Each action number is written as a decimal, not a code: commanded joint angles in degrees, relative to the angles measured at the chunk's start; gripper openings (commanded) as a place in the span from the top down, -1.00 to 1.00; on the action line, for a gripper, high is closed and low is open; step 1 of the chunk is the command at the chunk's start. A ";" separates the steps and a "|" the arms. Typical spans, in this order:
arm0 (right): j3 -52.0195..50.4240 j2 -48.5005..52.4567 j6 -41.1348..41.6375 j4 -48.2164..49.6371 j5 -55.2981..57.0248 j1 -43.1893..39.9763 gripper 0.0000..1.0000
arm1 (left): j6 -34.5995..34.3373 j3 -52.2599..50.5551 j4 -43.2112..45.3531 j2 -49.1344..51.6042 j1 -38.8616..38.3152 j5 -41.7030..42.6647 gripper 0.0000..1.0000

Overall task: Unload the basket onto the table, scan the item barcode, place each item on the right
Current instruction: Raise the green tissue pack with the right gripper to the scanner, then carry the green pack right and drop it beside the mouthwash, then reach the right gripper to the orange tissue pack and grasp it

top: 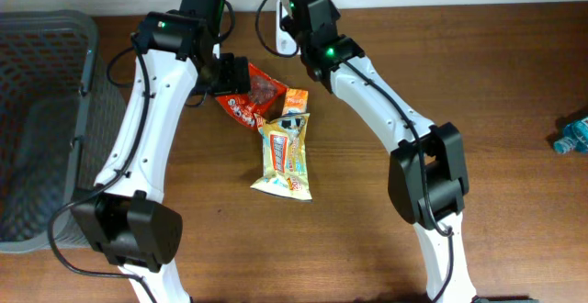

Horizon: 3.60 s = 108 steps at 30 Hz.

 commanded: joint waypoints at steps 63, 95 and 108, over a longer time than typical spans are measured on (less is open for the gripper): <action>-2.73 -25.44 42.64 -71.65 -38.38 -41.86 -0.97 | -0.59 -0.15 0.09 -0.04 -0.04 -0.02 -0.98; -3.23 -22.99 50.90 -61.92 -36.15 -19.19 -0.97 | -0.59 -0.15 0.09 -0.02 -0.04 -0.02 -0.98; -3.23 -3.48 50.47 -42.56 -36.15 -4.98 -0.77 | -0.59 -0.15 0.09 -0.04 -0.04 -0.02 -0.98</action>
